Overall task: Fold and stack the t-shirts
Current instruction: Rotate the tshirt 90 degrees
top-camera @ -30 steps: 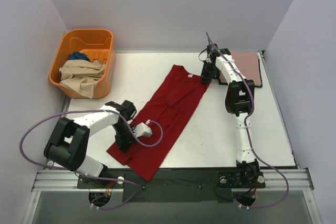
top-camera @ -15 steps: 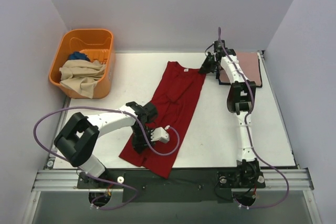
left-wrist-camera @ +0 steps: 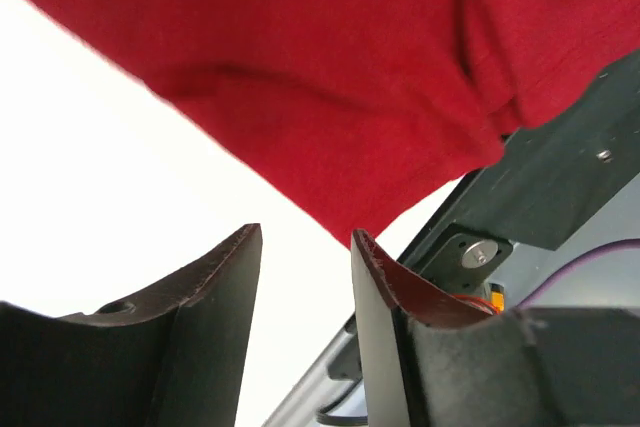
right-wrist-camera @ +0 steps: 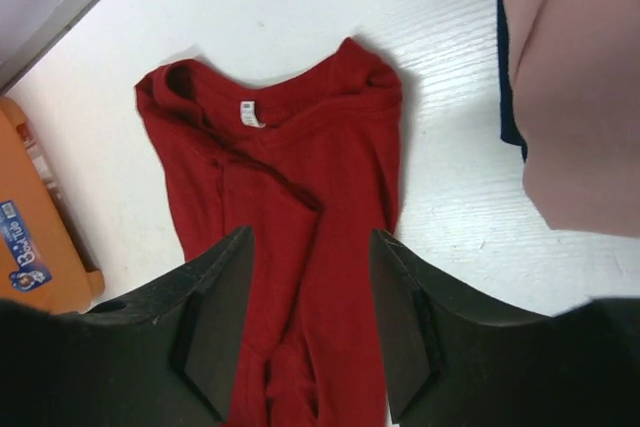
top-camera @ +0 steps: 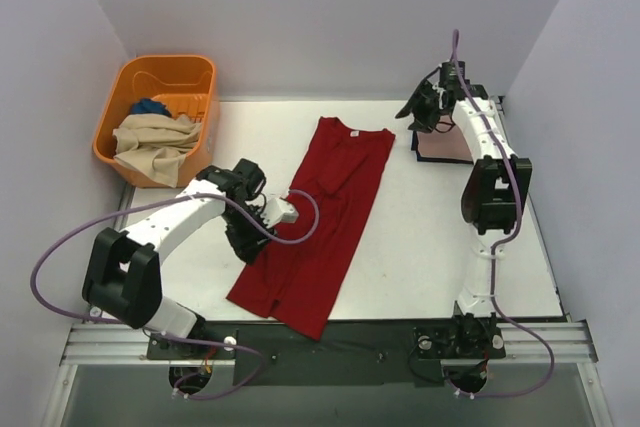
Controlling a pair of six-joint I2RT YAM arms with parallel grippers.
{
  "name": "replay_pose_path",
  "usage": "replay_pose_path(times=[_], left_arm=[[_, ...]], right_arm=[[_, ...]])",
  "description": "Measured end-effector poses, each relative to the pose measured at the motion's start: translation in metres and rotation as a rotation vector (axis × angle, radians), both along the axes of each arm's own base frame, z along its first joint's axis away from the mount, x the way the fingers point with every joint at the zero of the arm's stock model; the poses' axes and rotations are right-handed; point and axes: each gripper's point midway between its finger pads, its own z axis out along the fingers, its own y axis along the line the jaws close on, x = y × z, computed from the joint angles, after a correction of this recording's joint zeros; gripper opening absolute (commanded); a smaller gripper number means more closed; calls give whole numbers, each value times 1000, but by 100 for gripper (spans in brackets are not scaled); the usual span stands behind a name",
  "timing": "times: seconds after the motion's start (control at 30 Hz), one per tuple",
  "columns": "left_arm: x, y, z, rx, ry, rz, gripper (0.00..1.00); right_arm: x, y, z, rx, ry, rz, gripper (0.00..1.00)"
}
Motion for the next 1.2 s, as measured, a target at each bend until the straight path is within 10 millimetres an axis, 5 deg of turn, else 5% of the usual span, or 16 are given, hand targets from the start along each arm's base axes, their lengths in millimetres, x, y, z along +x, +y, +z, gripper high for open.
replay_pose_path(times=[0.1, 0.27, 0.37, 0.47, 0.53, 0.7, 0.83, 0.9, 1.0, 1.2], left_arm=[[-13, 28, -26, 83, 85, 91, 56], [-53, 47, -56, 161, 195, 83, 56], [-64, 50, -63, 180, 220, 65, 55], [-64, 45, -65, 172, 208, 37, 55], [-65, 40, -66, 165, 203, 7, 55], [-60, 24, -56, 119, 197, -19, 60], [-31, -3, -33, 21, 119, -24, 61], [-20, -13, -23, -20, 85, -33, 61], [-18, -17, -21, -33, 83, -38, 61], [-20, -20, -25, -34, 100, -49, 61]], right_arm=[[2, -4, -22, -4, 51, -8, 47], [-12, -1, -110, -1, 247, 1, 42], [-10, 12, -112, 81, 261, 23, 36], [-3, 19, -116, 107, 256, 23, 9], [1, 24, -121, 140, 260, 9, 0], [28, 33, -123, 265, 230, -70, 0], [92, 37, -119, 387, 81, -140, 0], [123, 35, -116, 444, -22, -175, 16], [141, 35, -112, 501, -87, -204, 68], [138, 39, -83, 505, -157, -147, 91]])
